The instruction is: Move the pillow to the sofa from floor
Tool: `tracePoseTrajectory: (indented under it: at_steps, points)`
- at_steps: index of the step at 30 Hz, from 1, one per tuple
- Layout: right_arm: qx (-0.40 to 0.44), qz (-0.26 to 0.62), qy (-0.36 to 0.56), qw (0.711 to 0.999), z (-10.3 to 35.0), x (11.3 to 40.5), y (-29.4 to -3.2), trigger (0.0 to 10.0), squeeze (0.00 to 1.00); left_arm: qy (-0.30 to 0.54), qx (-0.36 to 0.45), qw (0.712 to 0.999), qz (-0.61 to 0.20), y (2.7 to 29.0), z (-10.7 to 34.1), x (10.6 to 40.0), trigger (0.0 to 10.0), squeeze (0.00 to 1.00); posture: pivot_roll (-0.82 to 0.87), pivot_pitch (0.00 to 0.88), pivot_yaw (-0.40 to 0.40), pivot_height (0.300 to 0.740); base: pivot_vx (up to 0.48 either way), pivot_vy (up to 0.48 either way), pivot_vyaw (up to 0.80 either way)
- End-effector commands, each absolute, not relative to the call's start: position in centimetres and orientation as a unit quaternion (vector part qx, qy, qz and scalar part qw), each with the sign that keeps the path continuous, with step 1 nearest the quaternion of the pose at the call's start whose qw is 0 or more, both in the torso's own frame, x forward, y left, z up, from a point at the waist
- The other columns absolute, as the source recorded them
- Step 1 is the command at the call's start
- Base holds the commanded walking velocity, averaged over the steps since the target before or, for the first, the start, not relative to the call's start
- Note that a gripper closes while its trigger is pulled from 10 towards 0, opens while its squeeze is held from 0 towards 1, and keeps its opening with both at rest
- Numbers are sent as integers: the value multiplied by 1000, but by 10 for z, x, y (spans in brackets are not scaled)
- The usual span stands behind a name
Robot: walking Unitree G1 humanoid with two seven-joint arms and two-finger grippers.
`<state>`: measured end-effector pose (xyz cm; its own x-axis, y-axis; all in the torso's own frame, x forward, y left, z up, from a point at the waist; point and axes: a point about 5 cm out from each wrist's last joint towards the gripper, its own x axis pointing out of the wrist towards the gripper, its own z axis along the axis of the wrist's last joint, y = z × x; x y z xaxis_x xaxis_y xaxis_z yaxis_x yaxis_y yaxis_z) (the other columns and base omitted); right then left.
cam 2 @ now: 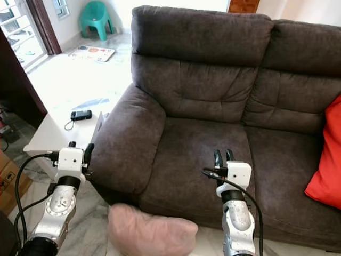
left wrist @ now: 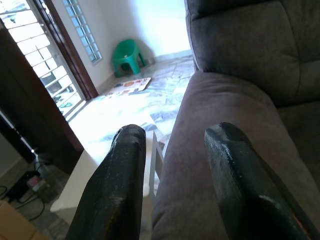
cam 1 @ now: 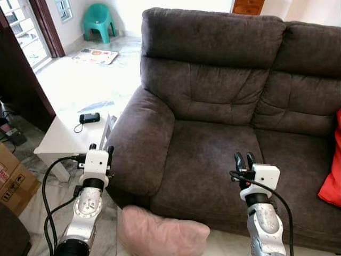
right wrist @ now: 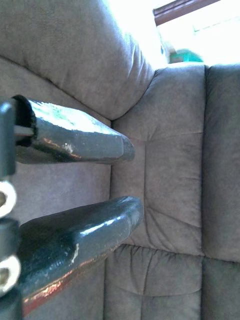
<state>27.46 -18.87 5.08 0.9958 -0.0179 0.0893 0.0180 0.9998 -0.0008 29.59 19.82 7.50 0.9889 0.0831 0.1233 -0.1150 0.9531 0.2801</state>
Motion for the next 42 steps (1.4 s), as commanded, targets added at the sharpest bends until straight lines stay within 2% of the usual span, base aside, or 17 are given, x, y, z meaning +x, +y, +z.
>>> tracePoseTrajectory:
  at_steps: [1,31,39,42]
  points:
    - [0,-8,-48,999,54,274,-189,10000,0,-49,146,986,60,201,74,293,10000,0,43,0,-56,740,0,0,0]
    - [-1,6,-8,1000,54,268,-183,10000,0,-32,149,985,76,211,68,292,10000,0,31,0,-53,740,0,0,0]
    - [4,7,-9,1000,55,268,-182,10000,0,-32,149,985,76,210,69,294,10000,0,38,0,-50,682,0,0,0]
    - [4,7,-10,1000,55,268,-182,10000,0,-32,149,985,75,209,69,294,10000,0,38,0,-48,682,0,0,0]
